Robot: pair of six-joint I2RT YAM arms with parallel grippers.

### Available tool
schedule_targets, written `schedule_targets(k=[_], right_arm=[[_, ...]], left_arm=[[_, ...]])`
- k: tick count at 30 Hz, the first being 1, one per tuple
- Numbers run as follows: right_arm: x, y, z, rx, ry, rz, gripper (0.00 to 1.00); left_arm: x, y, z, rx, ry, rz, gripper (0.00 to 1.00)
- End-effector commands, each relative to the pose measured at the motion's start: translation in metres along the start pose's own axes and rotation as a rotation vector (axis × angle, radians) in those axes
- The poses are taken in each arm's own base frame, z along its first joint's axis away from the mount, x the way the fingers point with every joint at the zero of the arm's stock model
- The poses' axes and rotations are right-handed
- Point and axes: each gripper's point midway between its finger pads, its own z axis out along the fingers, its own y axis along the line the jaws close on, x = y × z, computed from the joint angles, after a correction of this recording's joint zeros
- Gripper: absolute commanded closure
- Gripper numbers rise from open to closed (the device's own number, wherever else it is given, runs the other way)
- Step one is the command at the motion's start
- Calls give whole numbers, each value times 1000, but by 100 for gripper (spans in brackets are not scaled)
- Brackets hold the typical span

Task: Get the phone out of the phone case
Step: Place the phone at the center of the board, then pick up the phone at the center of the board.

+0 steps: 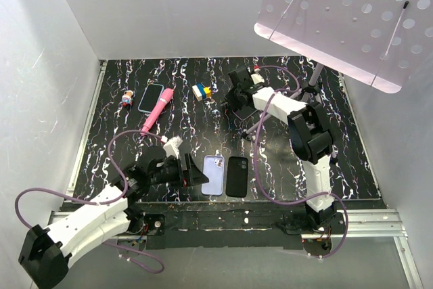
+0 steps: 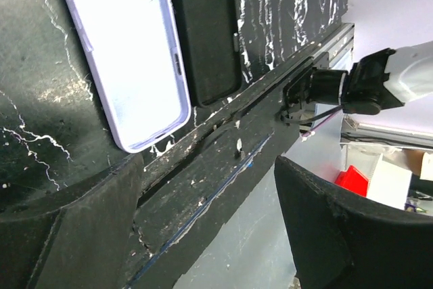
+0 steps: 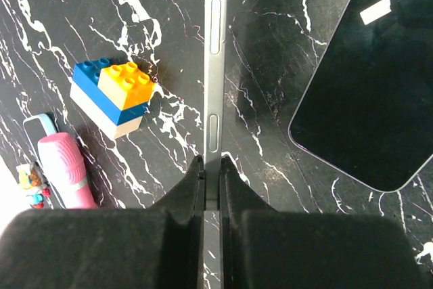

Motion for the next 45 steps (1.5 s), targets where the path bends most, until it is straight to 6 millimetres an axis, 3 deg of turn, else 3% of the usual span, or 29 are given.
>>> schedule_targets(k=[1,12,21,26,32,34,37,39,41,45], right_arm=[[-23,18,6,-32,-67,81,92],[-19,-11,16,30,-66,158,80],[-17,-18,16,33,-41,128,50],[-23,-20,4,42,-54,80,41],[-16,3,-28,-73,9,-105,40],[-9,8,-45,-109,55,-201,40],[2,6,-77,-164,102,-358,40],[9,3,-98,-225,125,-440,37],[30,-5,-116,-309,213,-480,33],[64,-13,-158,-475,378,-527,27]], left_arm=[[-9,-11,-20,-41,-9,86,22],[-34,-47,-44,-5,-87,162,20],[-53,-72,-61,14,-141,222,19],[-62,-81,-67,10,-170,238,18],[-90,-89,-72,-45,-246,245,10],[-103,-85,-68,-100,-249,236,2],[-131,-77,-68,-171,-284,205,2],[-151,-66,-67,-212,-310,170,2],[-175,-53,-64,-240,-331,110,2],[-232,-7,-67,-338,-402,-57,2]])
